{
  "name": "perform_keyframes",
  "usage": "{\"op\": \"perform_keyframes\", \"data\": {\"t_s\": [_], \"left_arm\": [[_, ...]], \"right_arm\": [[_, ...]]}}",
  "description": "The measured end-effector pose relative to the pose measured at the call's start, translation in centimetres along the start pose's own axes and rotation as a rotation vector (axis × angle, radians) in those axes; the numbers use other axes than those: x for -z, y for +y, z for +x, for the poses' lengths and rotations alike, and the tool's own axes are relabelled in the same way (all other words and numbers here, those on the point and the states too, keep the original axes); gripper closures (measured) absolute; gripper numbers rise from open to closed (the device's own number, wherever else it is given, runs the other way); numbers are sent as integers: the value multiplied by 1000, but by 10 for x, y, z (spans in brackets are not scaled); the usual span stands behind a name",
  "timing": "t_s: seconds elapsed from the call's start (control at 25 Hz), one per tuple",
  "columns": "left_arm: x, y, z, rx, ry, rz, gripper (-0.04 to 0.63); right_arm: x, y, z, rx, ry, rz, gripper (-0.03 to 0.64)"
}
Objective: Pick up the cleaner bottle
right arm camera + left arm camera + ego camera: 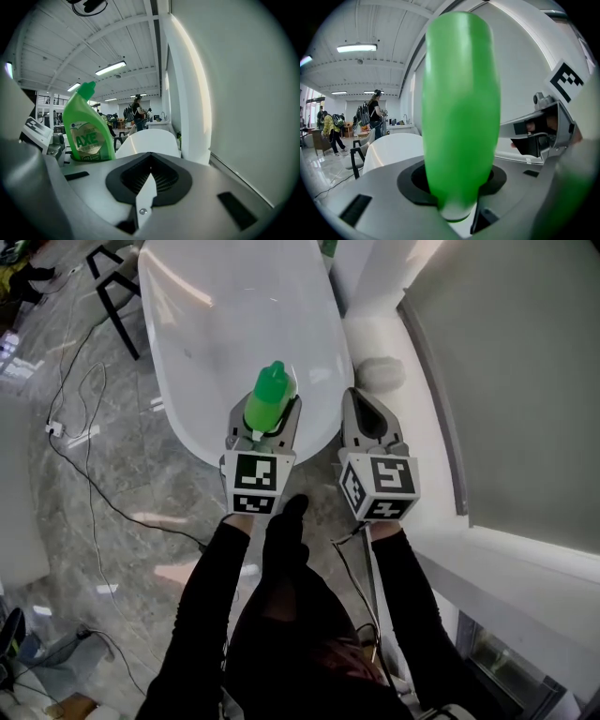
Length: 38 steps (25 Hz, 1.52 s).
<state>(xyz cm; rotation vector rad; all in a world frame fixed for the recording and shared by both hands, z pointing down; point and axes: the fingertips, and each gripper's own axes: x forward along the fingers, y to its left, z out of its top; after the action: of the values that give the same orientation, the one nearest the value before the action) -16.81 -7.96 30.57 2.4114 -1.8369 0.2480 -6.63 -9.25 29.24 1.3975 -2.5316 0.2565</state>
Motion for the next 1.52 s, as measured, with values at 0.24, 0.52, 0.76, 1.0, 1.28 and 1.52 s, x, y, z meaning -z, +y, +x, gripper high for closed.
{"op": "perform_keyframes", "data": {"t_s": [0.24,0.52,0.76,1.0,1.28,1.52], "left_arm": [[16,12,-14,-37,8,-12,400],[33,20,-24,-67,20,-22,399],[45,28,-30,-84,25,-29,399],[61,34,-36,-98,37,-41,400],[73,41,-37,-111,46,-56,400],[73,50,-43,-120,47,-56,399]], "right_arm": [[14,19,6,-40,20,-15,615],[32,34,11,-81,43,-25,615],[47,46,18,-121,63,-16,615],[64,58,25,-160,101,-39,615],[76,72,32,-193,122,-76,615],[81,83,34,-207,134,-60,615]]}}
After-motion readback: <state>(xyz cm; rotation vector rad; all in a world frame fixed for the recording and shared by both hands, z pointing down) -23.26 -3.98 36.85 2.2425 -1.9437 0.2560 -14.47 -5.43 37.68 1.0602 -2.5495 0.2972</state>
